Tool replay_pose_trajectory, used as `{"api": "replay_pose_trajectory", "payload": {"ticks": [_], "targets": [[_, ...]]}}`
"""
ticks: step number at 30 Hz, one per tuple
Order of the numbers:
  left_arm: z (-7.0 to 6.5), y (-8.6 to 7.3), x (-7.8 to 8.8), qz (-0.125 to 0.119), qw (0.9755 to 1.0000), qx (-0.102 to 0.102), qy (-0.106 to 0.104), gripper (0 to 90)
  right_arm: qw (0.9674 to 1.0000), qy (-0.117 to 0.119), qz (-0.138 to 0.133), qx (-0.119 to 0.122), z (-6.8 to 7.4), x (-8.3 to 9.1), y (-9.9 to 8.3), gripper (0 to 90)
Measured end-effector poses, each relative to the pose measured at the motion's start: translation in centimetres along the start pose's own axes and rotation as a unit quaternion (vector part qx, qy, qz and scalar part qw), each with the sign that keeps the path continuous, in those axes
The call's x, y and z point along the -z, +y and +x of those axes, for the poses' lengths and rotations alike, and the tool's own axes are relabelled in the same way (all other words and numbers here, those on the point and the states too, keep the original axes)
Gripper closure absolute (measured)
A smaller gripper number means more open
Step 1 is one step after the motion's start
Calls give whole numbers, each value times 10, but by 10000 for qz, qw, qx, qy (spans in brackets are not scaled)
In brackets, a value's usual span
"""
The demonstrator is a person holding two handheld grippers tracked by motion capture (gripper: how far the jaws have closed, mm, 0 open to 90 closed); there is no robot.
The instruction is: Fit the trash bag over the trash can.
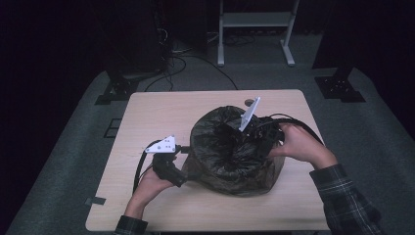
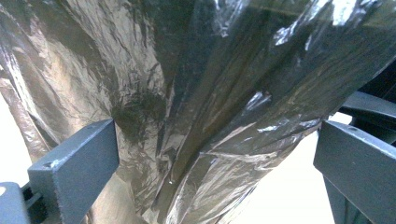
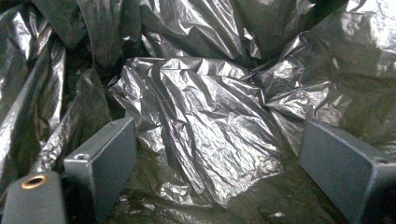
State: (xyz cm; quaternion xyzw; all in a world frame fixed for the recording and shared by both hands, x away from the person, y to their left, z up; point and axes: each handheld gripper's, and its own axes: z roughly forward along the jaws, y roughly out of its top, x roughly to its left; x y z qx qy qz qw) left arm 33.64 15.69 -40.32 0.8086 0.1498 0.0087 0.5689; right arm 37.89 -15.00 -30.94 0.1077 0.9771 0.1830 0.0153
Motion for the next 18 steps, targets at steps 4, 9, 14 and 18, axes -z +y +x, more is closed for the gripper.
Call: {"api": "replay_pose_trajectory", "payload": {"ticks": [4, 9, 14, 18], "targets": [[0, 1, 0, 1, 10000, -13, -4, 0, 9998, -92, -169, -33, 1, 3, 1, 105], [-1, 1, -1, -1, 10000, 1, -14, 0, 9992, -242, -315, -32, -3, 10, 6, 105], [-1, 1, -2, 0, 10000, -4, -30, 0, 9985, -343, -422, -14, -9, 13, 20, 105], [-1, 1, -1, -5, 10000, -26, -34, 0, 9982, -395, -453, -46, -16, 11, 33, 104]]}}
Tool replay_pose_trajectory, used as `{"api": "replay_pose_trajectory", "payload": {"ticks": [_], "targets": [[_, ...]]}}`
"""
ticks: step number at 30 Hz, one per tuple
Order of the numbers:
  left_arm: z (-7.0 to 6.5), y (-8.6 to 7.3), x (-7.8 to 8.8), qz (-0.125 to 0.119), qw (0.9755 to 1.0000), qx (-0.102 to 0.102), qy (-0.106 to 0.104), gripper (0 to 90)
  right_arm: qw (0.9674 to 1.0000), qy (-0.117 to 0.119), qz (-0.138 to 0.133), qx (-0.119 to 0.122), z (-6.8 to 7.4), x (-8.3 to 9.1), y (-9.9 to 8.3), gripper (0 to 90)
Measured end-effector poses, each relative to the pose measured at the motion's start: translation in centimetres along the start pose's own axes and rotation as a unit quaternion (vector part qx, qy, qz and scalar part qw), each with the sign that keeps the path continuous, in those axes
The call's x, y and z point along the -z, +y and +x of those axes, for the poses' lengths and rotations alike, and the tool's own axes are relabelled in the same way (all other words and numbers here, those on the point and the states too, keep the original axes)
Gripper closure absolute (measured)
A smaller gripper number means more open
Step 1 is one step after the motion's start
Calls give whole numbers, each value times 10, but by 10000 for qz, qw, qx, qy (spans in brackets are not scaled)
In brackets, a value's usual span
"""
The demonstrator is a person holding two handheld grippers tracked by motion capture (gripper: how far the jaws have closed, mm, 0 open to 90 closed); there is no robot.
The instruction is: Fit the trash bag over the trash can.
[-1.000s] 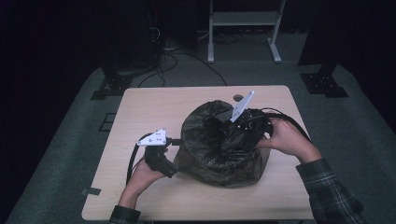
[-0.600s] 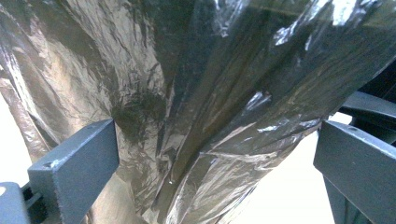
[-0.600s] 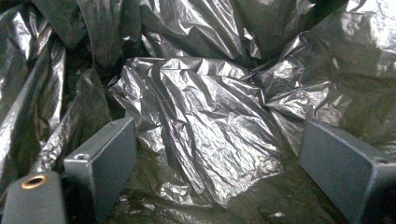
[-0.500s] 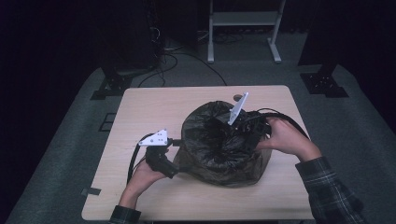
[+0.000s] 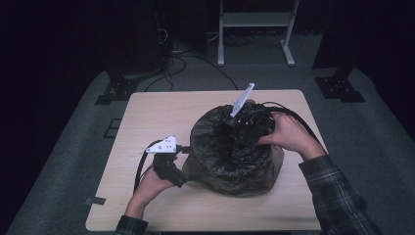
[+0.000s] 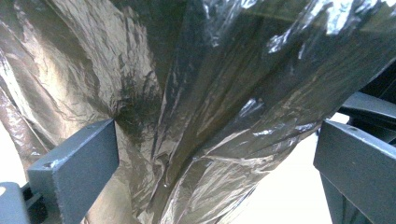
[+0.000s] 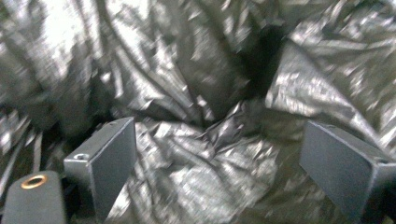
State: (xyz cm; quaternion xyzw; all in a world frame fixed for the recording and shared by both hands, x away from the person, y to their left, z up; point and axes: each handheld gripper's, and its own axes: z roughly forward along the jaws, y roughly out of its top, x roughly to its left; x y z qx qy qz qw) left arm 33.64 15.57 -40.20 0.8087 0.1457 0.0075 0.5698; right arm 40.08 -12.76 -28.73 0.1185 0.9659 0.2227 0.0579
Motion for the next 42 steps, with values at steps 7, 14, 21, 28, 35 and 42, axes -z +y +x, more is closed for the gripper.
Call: {"api": "replay_pose_trajectory", "payload": {"ticks": [7, 14, 21, 28, 35, 42], "targets": [[1, 1, 3, -35, 10000, 6, 4, 0, 9996, -190, 162, -159, -11, -16, 13, 105], [1, 0, 2, -19, 10000, 3, -13, 0, 9992, -254, 226, -194, -15, -24, 17, 103], [0, 0, 0, -5, 10000, 17, -18, 0, 9996, -208, -173, -26, 2, -4, 26, 103], [-2, 1, -2, -16, 10000, 27, -46, 0, 9993, 14, -313, 181, 18, -11, 49, 103], [-2, 2, 1, -18, 10000, -11, -45, 0, 9994, 148, -295, 64, 9, -35, 59, 103], [-2, 3, 1, 4, 10000, -15, -56, 0, 9994, 165, -289, -18, 4, -53, 63, 102]]}}
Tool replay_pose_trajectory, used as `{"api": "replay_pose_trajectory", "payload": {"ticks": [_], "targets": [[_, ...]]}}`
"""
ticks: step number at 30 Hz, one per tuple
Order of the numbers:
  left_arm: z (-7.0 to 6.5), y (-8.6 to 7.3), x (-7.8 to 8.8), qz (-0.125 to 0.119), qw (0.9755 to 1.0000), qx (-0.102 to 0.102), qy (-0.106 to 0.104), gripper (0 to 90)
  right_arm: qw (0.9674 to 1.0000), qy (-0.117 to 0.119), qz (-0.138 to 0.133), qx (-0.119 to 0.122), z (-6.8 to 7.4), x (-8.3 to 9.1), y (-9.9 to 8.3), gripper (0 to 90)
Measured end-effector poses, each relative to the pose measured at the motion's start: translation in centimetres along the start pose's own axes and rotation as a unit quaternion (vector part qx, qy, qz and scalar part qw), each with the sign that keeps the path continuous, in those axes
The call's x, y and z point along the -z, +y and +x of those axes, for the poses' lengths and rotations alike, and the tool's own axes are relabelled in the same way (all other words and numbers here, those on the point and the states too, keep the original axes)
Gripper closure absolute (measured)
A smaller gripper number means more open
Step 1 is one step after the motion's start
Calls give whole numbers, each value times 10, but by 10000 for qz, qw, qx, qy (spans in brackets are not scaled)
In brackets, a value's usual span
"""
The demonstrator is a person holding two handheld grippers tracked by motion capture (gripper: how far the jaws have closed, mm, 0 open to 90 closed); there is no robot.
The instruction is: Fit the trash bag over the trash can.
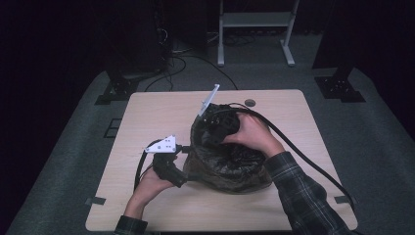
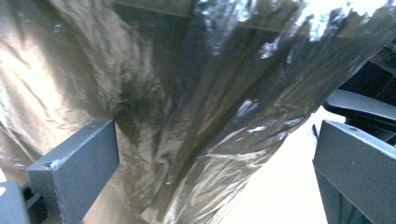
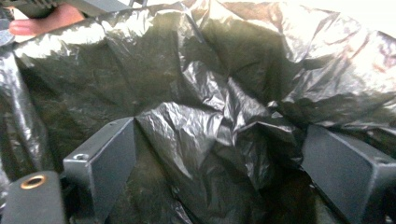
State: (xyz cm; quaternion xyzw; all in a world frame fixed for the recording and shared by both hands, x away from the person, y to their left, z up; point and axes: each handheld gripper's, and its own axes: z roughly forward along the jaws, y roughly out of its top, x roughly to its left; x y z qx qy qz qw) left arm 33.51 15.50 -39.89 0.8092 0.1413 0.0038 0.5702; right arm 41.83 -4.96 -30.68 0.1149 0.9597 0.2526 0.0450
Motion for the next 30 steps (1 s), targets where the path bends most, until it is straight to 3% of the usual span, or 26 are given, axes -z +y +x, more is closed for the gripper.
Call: {"api": "replay_pose_trajectory", "payload": {"ticks": [7, 14, 20, 24, 30], "targets": [[0, 0, -1, 27, 10000, 12, 4, 0, 10000, -53, 28, 30, 7, 6, -1, 102], [-1, -1, -2, 51, 10000, 29, 21, 0, 9997, -62, 52, 228, 35, 25, -7, 101], [-1, -1, -1, 83, 9999, 27, 53, 0, 9985, -51, 291, 463, 57, 17, -8, 100], [-1, -1, -1, 59, 10000, 27, 47, 0, 9985, -16, 342, 422, 55, 13, -8, 99], [0, -1, 2, 37, 10000, 40, 63, 0, 9990, -287, 239, 233, 40, 37, -14, 100]]}}
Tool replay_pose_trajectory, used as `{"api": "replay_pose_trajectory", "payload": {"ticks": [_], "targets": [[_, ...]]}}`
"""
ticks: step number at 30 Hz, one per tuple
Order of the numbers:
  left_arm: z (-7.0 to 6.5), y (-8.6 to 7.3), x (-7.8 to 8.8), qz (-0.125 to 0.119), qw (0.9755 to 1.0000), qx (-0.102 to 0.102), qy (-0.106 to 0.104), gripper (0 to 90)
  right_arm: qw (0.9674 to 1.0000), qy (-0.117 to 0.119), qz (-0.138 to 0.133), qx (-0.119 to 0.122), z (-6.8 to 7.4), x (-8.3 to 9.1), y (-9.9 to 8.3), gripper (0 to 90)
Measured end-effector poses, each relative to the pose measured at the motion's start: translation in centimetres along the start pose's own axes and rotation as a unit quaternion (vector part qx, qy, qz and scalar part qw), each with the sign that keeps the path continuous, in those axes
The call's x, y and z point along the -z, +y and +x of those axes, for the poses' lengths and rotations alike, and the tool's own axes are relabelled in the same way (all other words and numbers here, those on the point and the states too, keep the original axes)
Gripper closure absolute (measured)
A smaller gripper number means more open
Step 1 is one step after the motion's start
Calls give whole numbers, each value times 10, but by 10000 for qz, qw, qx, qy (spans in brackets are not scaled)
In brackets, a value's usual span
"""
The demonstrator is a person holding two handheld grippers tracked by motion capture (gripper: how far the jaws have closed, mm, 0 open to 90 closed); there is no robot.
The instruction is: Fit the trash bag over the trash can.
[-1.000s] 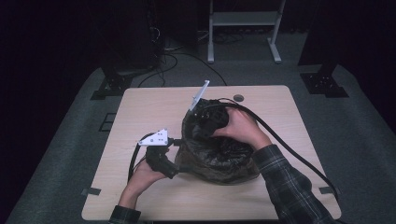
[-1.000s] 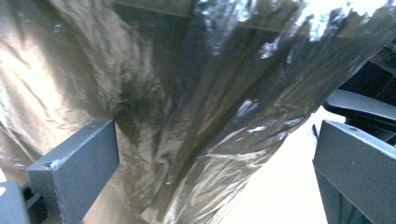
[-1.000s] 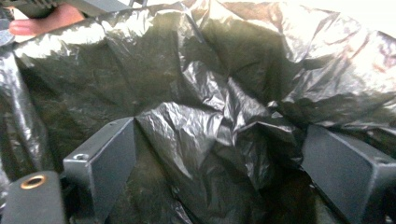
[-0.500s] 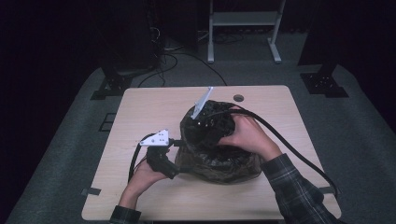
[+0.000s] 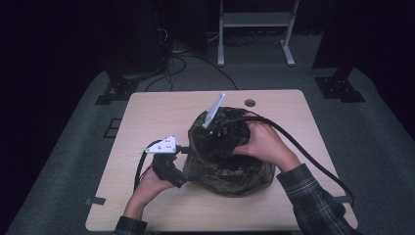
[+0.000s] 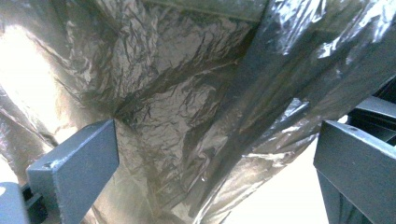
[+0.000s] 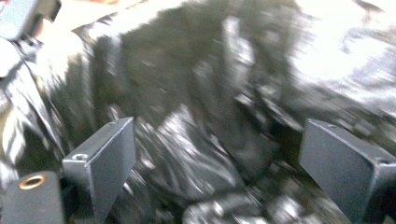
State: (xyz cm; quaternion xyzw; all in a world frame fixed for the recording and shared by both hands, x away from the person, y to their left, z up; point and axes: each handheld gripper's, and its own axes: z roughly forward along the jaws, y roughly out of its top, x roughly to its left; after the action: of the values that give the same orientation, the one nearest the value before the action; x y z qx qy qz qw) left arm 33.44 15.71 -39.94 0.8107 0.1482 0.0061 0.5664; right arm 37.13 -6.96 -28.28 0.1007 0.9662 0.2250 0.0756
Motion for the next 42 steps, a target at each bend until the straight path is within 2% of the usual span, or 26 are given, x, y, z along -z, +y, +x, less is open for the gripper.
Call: {"api": "replay_pose_trajectory", "payload": {"ticks": [1, 4, 5, 7, 10, 18, 20, 23, 26, 31, 35, 38, 41, 42], "targets": [[0, 0, 0, -1, 10000, -1, 5, 0, 9999, -35, -102, -79, -4, 6, -5, 99], [0, 0, 1, -3, 10000, 4, 13, 0, 9995, -98, -186, -231, -10, 17, -19, 99], [0, 0, 1, -4, 10000, 7, 11, 0, 9992, -55, -251, -297, -11, 23, -28, 100], [1, -1, 0, 7, 10000, 12, 9, 0, 9991, -46, -298, -298, -9, 28, -37, 100], [0, -1, -2, 23, 10000, 37, -2, 0, 9993, -38, -183, -338, -4, 32, -53, 100], [1, -3, -5, 78, 10000, 51, -16, 0, 9982, -18, 119, -589, -2, 26, -85, 100], [1, -3, -4, 75, 10000, 53, -11, 0, 9980, 31, 23, -635, -5, 26, -90, 100], [2, -3, -4, 70, 10000, 56, 0, 0, 9980, -53, -117, -625, -6, 30, -91, 99], [2, -3, -3, 54, 10000, 66, 6, 0, 9967, 2, -435, -690, -9, 38, -91, 99], [2, -3, 0, 56, 10000, 72, 28, 0, 9944, -131, -711, -772, -14, 48, -95, 99], [4, -1, 5, 16, 10000, 60, 76, 0, 9912, -281, -971, -854, -14, 59, -100, 99], [4, 1, 12, -58, 9999, 55, 131, 0, 9861, -375, -1307, -950, -14, 71, -108, 99], [4, 2, 18, -101, 9998, 44, 161, 0, 9823, -463, -1454, -1089, -14, 79, -119, 99], [4, 3, 22, -111, 9998, 37, 188, 0, 9823, -463, -1454, -1089, -14, 79, -119, 99]]}}
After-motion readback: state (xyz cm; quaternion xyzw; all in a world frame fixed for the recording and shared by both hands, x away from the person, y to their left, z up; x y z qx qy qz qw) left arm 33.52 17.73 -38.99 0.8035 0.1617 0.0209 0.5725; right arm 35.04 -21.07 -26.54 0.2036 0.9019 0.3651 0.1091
